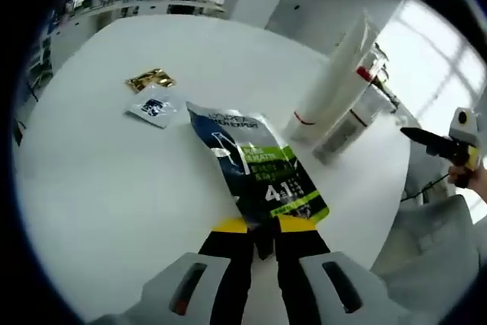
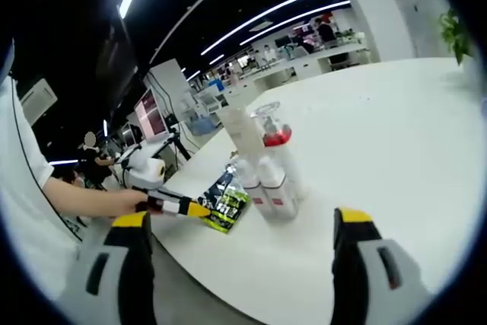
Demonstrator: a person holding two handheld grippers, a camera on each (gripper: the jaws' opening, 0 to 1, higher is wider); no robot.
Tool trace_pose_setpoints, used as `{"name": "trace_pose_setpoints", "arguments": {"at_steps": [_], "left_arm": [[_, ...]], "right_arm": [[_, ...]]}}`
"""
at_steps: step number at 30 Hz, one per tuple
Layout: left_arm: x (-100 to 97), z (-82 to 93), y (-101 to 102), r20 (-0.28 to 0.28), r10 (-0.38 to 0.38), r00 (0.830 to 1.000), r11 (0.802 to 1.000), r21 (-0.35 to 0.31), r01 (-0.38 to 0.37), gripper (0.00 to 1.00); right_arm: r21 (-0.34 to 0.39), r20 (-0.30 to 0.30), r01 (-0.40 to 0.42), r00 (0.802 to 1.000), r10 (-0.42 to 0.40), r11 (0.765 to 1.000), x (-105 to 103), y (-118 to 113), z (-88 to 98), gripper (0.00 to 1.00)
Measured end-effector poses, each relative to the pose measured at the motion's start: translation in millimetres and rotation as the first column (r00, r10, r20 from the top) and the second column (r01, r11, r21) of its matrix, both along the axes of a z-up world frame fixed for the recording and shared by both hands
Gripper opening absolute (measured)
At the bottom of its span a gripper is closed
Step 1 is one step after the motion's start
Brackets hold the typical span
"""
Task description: Arrange the skincare products in the storage area until every visible bottle or jar stands upright without overlapping.
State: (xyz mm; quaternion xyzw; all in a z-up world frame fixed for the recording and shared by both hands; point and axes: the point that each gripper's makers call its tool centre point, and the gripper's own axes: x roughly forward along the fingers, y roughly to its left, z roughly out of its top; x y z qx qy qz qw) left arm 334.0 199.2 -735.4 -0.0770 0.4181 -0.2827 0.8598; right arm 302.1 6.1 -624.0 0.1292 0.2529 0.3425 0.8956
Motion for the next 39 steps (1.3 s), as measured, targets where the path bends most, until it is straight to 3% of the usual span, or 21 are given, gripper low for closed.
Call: {"name": "trace_pose_setpoints", "arguments": {"at_steps": [8, 16, 21, 27, 31, 39], "left_arm": [[0.1, 0.9, 2, 0.039, -0.050, 0.998, 0.996, 0.075, 0.047, 0.13], [1.8, 0.0, 9, 0.052, -0.053, 0.997, 0.993, 0.109, 0.047, 0.15], [7.6, 5.7, 13, 0.088, -0.065, 0.994, 0.987, 0.149, 0.052, 0.19], [15.7, 13.3, 6, 0.147, -0.151, 0.977, 0.969, 0.217, 0.117, 0.30], [19.1, 14.4, -6, 0.172, -0.231, 0.958, 0.948, 0.263, 0.181, 0.35], [22.5, 2.8, -22, 0.148, -0.321, 0.935, 0.917, 0.296, 0.268, 0.43]], "right_arm": [[0.002, 0.001, 0.002, 1.000, -0.002, 1.000, 0, 0, 0.5, 1.00], [0.004, -0.002, 0.005, 1.000, -0.005, 1.000, -1, -1, 0.2, 1.00], [0.005, -0.004, 0.006, 1.000, -0.006, 1.000, -1, -1, -0.1, 1.00], [0.003, -0.008, 0.006, 1.000, -0.006, 1.000, -2, -1, -1.7, 1.00], [0.003, -0.009, 0.008, 1.000, -0.008, 1.000, -2, -2, -1.7, 1.00], [0.002, -0.010, 0.019, 1.000, -0.019, 1.000, -2, -5, -1.6, 1.00]]}}
